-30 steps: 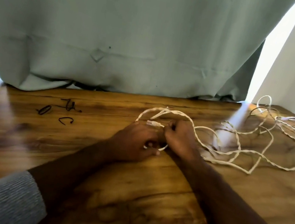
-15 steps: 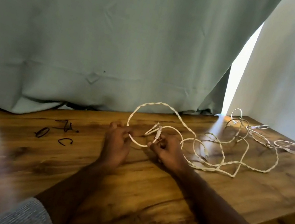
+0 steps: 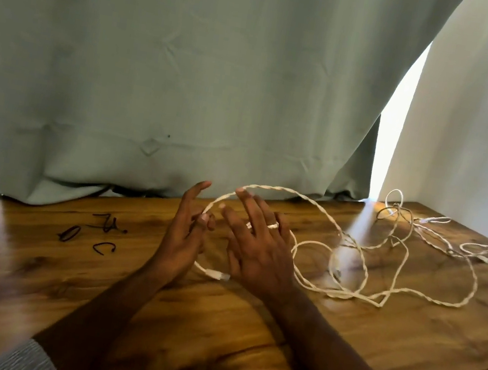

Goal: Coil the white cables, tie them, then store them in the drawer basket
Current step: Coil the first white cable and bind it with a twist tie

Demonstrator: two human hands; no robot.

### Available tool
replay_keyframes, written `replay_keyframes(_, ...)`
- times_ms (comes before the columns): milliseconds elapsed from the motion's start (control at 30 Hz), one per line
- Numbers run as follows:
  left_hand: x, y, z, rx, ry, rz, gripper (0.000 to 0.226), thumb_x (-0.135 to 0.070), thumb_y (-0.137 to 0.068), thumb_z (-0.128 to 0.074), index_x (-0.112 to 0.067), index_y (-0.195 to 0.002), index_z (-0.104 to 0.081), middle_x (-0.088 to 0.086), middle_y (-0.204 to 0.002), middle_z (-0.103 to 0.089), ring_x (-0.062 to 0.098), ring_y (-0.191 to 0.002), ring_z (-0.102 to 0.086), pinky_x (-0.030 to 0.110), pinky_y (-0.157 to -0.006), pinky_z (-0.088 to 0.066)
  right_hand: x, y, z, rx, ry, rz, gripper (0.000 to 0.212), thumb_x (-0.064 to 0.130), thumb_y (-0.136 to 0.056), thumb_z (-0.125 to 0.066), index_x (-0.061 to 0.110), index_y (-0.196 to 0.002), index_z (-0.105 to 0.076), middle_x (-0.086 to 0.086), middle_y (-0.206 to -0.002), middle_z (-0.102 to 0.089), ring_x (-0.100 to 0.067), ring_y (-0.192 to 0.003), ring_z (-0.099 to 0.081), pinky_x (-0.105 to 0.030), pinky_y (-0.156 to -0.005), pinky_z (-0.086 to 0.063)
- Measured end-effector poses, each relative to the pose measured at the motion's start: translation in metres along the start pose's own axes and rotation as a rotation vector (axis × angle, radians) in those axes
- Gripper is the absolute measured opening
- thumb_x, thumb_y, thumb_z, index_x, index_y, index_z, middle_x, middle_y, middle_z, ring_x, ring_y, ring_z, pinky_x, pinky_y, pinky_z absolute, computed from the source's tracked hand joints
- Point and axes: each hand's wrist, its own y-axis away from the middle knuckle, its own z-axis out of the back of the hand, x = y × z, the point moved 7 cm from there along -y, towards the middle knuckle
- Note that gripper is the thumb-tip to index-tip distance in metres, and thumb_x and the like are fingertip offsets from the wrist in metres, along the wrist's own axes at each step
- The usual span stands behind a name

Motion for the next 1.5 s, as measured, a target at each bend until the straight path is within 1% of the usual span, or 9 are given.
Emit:
replay_keyframes(100,0.000,-0.003,-0.001,0.112,0.071,0.079,0.056,-0.014,-0.104,-0.045,-0.054,-0.141,-0.034,0.000,-0.071,-0.060,0.018,-0.048,-0.035,0.030,-0.048,-0.030,-0.006,-0.007,-0.012,0.051,0.084,0.011,0.051,0.035,-0.105,-0.039,0.027,-0.155,-0.034,-0.007,-0.163,-0.032,-0.023,-0.153,-0.025,-0.053,-0.121,-0.020)
replay_keyframes(200,0.012,-0.005,0.000,0.110,0.163,0.178,0.053,-0.008,-0.102,-0.049,-0.043,-0.140,-0.037,0.013,-0.080,-0.065,0.016,-0.044,-0.030,0.025,-0.047,-0.024,-0.017,-0.006,-0.033,0.092,0.114,0.042,0.041,0.030,-0.105,-0.036,0.022,-0.141,-0.054,-0.006,-0.136,-0.061,-0.025,-0.132,-0.053,-0.053,-0.120,-0.024)
replay_keyframes(400,0.048,0.005,-0.013,0.132,0.385,0.495,0.027,-0.030,-0.085,-0.060,-0.004,-0.092,-0.058,0.005,-0.056,-0.045,0.011,-0.047,-0.035,0.025,-0.046,-0.030,-0.049,-0.018,-0.058,0.140,0.054,-0.091,0.026,0.030,-0.099,-0.042,0.020,-0.106,-0.065,-0.002,-0.095,-0.065,-0.026,-0.086,-0.064,-0.033,-0.067,-0.047)
replay_keyframes(667,0.053,0.008,-0.039,0.185,0.645,0.588,0.026,-0.020,-0.104,-0.042,-0.005,-0.086,-0.055,0.001,-0.048,-0.030,0.024,-0.051,-0.050,0.040,-0.068,-0.059,-0.071,-0.018,-0.090,0.233,-0.097,-0.333,0.019,0.024,-0.105,-0.048,0.015,-0.113,-0.062,-0.007,-0.102,-0.065,-0.029,-0.081,-0.064,-0.035,-0.060,-0.045)
replay_keyframes(767,0.058,-0.002,-0.031,0.097,0.682,0.550,0.024,-0.027,-0.101,-0.044,-0.008,-0.088,-0.051,-0.004,-0.043,-0.025,0.008,-0.033,-0.026,0.019,-0.040,-0.039,-0.068,-0.013,-0.092,0.322,-0.027,-0.306,0.019,0.028,-0.102,-0.051,0.015,-0.111,-0.062,-0.008,-0.103,-0.068,-0.033,-0.083,-0.067,-0.034,-0.060,-0.042)
replay_keyframes(933,0.081,-0.017,0.016,-0.163,0.476,0.534,0.027,-0.028,-0.105,-0.041,-0.012,-0.086,-0.052,-0.004,-0.046,-0.027,0.005,-0.030,-0.021,0.010,-0.034,-0.019,-0.040,-0.008,-0.069,0.460,0.142,-0.180,0.033,0.025,-0.094,-0.052,0.023,-0.126,-0.058,-0.003,-0.118,-0.067,-0.029,-0.108,-0.064,-0.049,-0.093,-0.045)
replay_keyframes(1133,0.078,-0.024,0.041,-0.270,-0.074,0.427,0.023,-0.037,-0.098,-0.056,-0.017,-0.111,-0.055,0.014,-0.073,-0.054,0.025,-0.053,-0.055,0.033,-0.050,-0.047,-0.098,0.036,0.041,0.309,0.119,-0.409,0.048,0.045,-0.084,-0.062,0.027,-0.128,-0.058,-0.002,-0.126,-0.060,-0.027,-0.107,-0.061,-0.047,-0.093,-0.043)
replay_keyframes(1233,0.044,-0.020,0.025,-0.274,-0.269,0.263,0.046,-0.027,-0.091,-0.068,-0.029,-0.130,-0.045,0.006,-0.103,-0.061,0.027,-0.086,-0.060,0.042,-0.079,-0.051,-0.156,0.084,0.064,0.635,0.155,-0.719,0.056,0.056,-0.082,-0.063,0.035,-0.134,-0.054,0.002,-0.133,-0.054,-0.027,-0.126,-0.051,-0.051,-0.101,-0.038)
replay_keyframes(1500,-0.028,-0.011,-0.084,0.036,-0.551,-0.001,0.012,-0.031,-0.089,-0.070,-0.029,-0.099,-0.075,-0.004,-0.097,-0.070,0.018,-0.090,-0.064,0.031,-0.075,-0.048,-0.208,0.113,0.084,1.042,0.185,-0.782,0.030,0.021,-0.083,-0.069,0.032,-0.111,-0.069,0.001,-0.133,-0.053,-0.027,-0.128,-0.052,-0.054,-0.105,-0.040)
